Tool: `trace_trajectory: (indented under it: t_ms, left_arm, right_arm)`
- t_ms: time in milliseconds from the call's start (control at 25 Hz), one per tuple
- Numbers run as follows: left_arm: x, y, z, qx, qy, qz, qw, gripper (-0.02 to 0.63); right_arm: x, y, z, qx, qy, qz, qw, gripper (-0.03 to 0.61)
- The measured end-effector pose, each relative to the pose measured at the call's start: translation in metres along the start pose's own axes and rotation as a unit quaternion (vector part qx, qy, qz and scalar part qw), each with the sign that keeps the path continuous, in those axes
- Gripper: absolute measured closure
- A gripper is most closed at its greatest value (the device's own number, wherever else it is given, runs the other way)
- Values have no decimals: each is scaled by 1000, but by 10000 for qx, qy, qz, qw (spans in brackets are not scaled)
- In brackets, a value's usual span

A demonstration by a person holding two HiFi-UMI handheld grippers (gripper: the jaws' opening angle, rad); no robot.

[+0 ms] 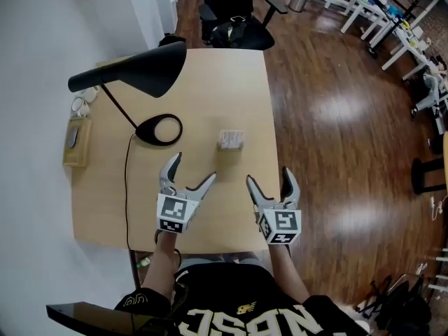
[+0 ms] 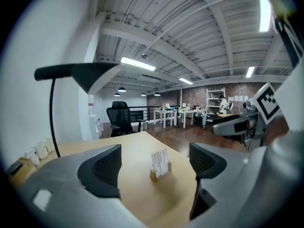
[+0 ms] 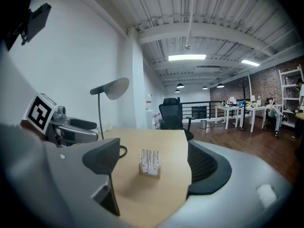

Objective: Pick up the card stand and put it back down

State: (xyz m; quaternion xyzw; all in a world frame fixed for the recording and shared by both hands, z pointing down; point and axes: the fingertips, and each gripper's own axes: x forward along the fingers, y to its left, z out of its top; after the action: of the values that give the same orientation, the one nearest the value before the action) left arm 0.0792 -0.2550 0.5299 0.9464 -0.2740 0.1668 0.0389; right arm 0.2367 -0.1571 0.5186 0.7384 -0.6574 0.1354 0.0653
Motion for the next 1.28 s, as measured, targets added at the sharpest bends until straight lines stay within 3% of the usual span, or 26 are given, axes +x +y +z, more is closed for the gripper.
trace_trajectory:
  t_ms: [120, 280, 560, 760, 920, 1040, 1280]
  left_arm:
    - [11, 15, -39, 236, 504, -483, 9973, 110]
    - [27, 40, -82, 848, 1159, -960, 9850, 78]
    - [67, 67, -123, 886, 1579, -1639, 9697, 63]
    - [122, 46, -142, 853, 1586, -2163, 9596, 129]
    - [165, 5, -141, 682, 1452, -2645, 9510, 160]
    - [194, -14, -133, 748, 1345, -2859, 9458, 223]
    - [228, -44, -137, 947, 1352, -3325, 9286, 273]
  right_arm:
    - [1, -12, -24, 69, 212, 50, 9997, 126]
    - [-6, -35, -44, 209, 354, 32, 9991, 126]
    - [12, -48, -67, 231, 402, 183, 9988, 126]
    - [32, -57, -92, 231, 538, 173, 9981, 126]
    - [30, -61, -95, 208, 622, 217, 9976, 126]
    - [26, -58, -88, 197, 589, 278, 9977, 126]
    - [8, -65, -94, 277, 616, 107, 9977, 126]
